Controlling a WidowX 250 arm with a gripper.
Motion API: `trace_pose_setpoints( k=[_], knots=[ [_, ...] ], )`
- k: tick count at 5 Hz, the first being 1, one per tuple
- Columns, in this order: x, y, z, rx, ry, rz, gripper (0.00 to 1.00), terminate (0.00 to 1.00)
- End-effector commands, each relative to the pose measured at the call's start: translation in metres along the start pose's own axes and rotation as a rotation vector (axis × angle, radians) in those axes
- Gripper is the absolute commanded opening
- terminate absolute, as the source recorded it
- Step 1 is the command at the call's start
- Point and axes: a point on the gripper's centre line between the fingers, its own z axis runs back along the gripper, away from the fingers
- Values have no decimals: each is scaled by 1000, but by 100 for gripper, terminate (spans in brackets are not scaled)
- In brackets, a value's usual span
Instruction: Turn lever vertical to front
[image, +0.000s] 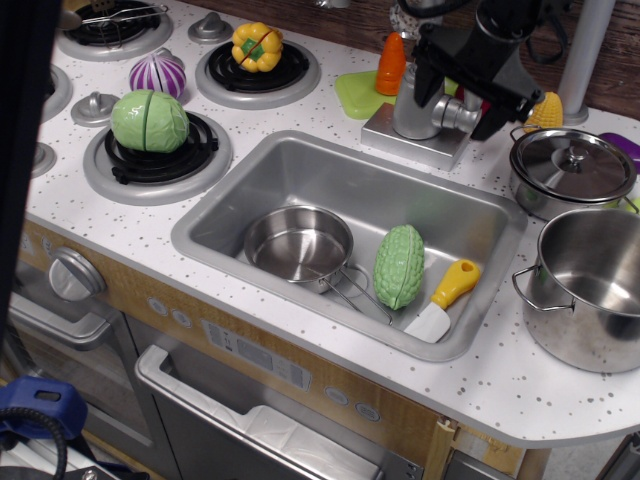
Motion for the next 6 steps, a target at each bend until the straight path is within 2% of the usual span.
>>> trace_pose_setpoints(
  k=[1, 3, 4, 5, 6],
  knots=[
    [33, 17, 37, -17, -146, 43, 100, 0],
    [46, 20, 27, -48, -171, 43, 100, 0],
    [51, 21, 21, -91, -166, 49, 100, 0],
    [51, 18, 14, -100, -173, 73, 100, 0],
    [50, 16, 16, -106, -163, 81, 0, 0]
  ],
)
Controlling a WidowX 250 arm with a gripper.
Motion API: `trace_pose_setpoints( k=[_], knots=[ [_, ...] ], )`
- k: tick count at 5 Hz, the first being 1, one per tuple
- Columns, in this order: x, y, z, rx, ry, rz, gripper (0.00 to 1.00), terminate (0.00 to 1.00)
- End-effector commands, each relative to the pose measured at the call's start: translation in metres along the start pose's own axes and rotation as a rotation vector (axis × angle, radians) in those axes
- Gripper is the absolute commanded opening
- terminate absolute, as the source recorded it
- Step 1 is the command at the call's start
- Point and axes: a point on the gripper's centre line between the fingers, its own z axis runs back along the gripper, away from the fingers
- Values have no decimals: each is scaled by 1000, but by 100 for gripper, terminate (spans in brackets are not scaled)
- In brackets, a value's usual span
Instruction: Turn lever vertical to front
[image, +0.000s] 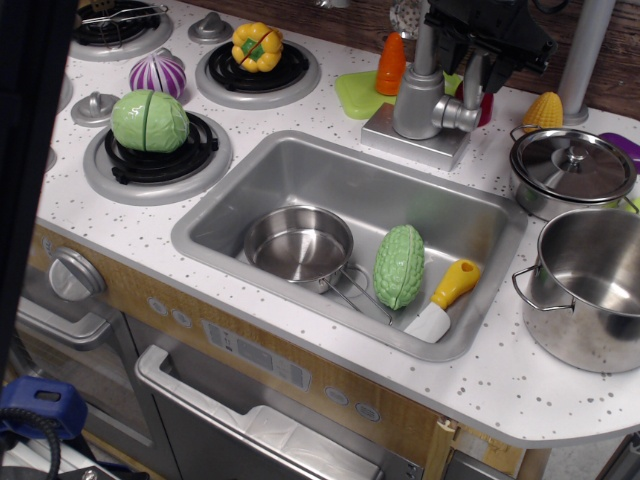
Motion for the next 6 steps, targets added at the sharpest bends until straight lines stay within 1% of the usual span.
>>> trace_pose_setpoints(
  k=[1, 2, 3, 4, 5, 6],
  knots=[
    [9, 0, 21, -13, -19, 58, 0, 0],
    [-3, -11, 29, -6, 61, 97, 0, 0],
    [-14, -16, 33, -7, 153, 122, 0, 0],
    [-23, -18, 24, -76, 243, 146, 0, 0],
    [-28, -19, 15, -132, 282, 162, 0, 0],
    [-35, -22, 8, -158, 307, 170, 0, 0]
  ],
)
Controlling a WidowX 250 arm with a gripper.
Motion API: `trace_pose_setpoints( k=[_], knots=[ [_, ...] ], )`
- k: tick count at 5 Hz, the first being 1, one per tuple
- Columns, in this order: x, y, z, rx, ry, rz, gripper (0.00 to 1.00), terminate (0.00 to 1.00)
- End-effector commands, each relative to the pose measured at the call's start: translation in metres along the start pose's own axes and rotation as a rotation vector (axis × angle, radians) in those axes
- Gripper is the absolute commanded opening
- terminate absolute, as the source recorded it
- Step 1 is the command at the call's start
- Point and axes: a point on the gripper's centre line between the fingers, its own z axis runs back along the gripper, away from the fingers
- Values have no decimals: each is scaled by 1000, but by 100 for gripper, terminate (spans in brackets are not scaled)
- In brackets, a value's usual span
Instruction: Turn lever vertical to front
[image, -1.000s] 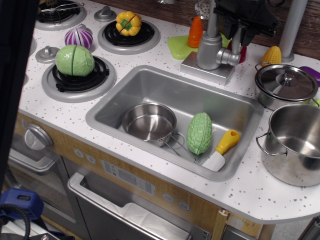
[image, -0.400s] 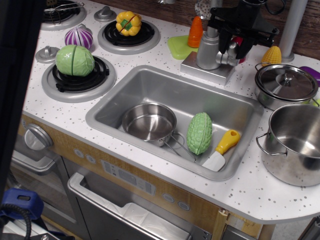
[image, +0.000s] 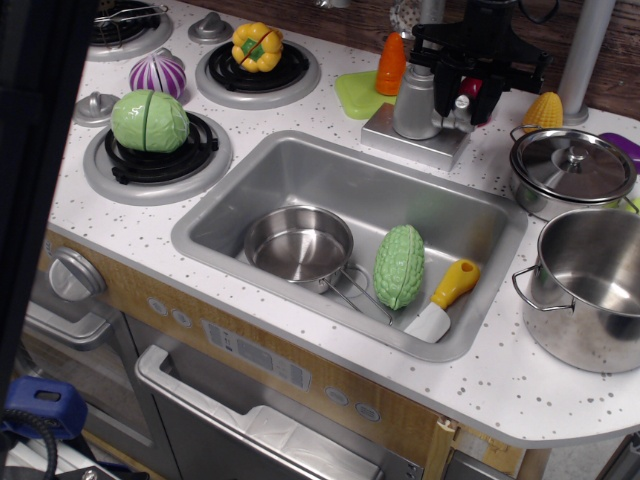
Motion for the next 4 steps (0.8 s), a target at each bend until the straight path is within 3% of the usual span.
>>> trace_pose_setpoints(
  k=[1, 4],
  knots=[
    [-6, -16, 5, -5, -14, -1, 0, 0],
    [-9, -20, -11, -11, -39, -9, 0, 0]
  ],
)
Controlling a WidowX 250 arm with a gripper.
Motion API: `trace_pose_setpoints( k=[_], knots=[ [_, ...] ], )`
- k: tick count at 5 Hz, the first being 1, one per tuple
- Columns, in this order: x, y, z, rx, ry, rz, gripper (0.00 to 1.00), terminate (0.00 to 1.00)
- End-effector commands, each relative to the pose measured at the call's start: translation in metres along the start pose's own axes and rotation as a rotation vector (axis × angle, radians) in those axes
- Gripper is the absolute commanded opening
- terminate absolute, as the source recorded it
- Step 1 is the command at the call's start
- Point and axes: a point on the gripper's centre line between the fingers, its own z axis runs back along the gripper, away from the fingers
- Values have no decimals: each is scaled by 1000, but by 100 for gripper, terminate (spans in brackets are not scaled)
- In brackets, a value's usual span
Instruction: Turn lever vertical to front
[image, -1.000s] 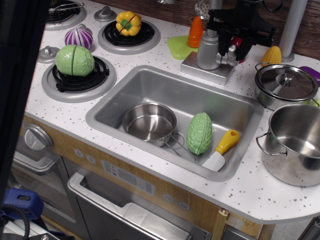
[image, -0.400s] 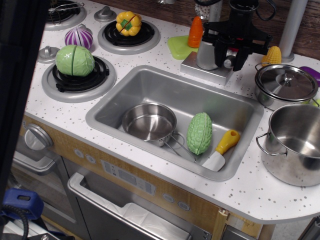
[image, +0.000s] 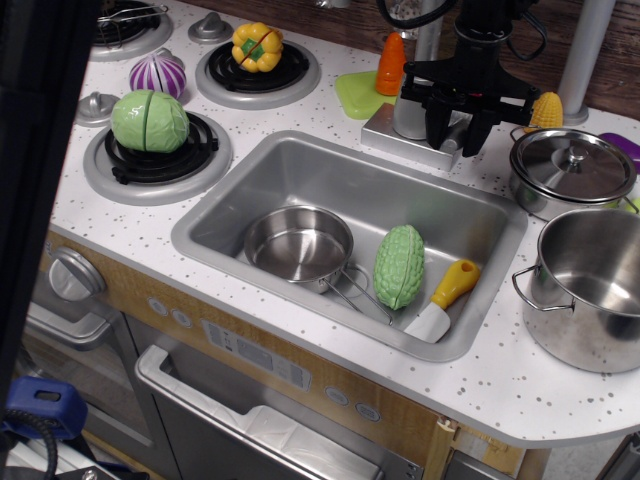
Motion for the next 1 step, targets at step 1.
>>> trace_pose_setpoints(
  k=[1],
  knots=[
    [-1, -20, 6, -25, -40, -43, 100, 100]
  ],
)
